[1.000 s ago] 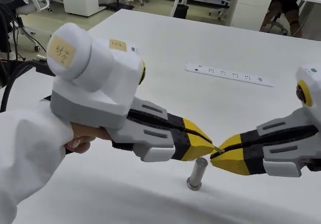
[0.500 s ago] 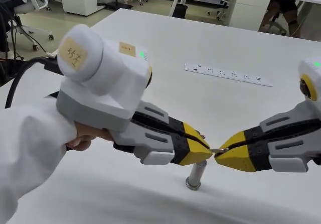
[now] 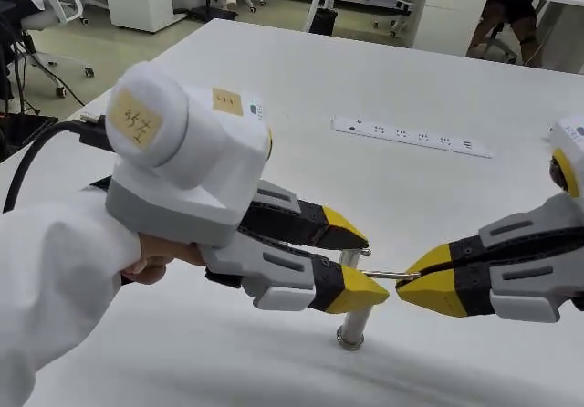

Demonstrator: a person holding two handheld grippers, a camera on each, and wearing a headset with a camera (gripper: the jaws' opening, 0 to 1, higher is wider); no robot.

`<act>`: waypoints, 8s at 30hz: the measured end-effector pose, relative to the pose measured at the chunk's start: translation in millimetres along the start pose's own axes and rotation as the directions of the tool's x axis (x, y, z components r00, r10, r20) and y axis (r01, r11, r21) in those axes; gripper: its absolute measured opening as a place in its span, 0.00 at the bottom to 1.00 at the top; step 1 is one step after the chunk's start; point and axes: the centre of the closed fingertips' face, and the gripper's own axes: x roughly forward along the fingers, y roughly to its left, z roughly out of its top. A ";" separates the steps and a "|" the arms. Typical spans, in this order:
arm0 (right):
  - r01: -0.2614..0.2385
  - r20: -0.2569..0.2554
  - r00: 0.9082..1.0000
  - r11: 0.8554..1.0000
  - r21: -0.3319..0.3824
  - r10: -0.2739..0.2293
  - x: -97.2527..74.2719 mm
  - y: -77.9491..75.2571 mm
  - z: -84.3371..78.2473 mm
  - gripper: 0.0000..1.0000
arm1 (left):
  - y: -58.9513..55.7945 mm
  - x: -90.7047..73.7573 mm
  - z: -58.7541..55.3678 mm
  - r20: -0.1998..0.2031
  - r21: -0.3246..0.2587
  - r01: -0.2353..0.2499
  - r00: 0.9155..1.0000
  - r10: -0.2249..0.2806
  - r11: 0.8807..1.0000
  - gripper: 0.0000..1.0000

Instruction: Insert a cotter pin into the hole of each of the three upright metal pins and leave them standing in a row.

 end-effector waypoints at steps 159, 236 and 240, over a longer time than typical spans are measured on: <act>0.147 -0.058 0.988 0.988 0.046 -0.145 31.7 -14.0 -37.7 0.18 | 7.8 20.5 -53.9 -0.227 0.119 -0.028 0.972 0.054 0.992 0.52; 0.121 0.002 0.993 0.993 -0.007 -0.121 11.9 -80.3 -59.2 0.07 | 1.1 -38.7 -62.2 -0.157 -0.170 -0.196 0.973 0.170 0.966 0.99; 0.099 0.020 0.995 0.995 0.001 -0.099 14.1 -78.6 -57.4 0.07 | 0.2 -35.9 -60.9 -0.146 -0.184 -0.200 0.974 0.174 0.962 0.99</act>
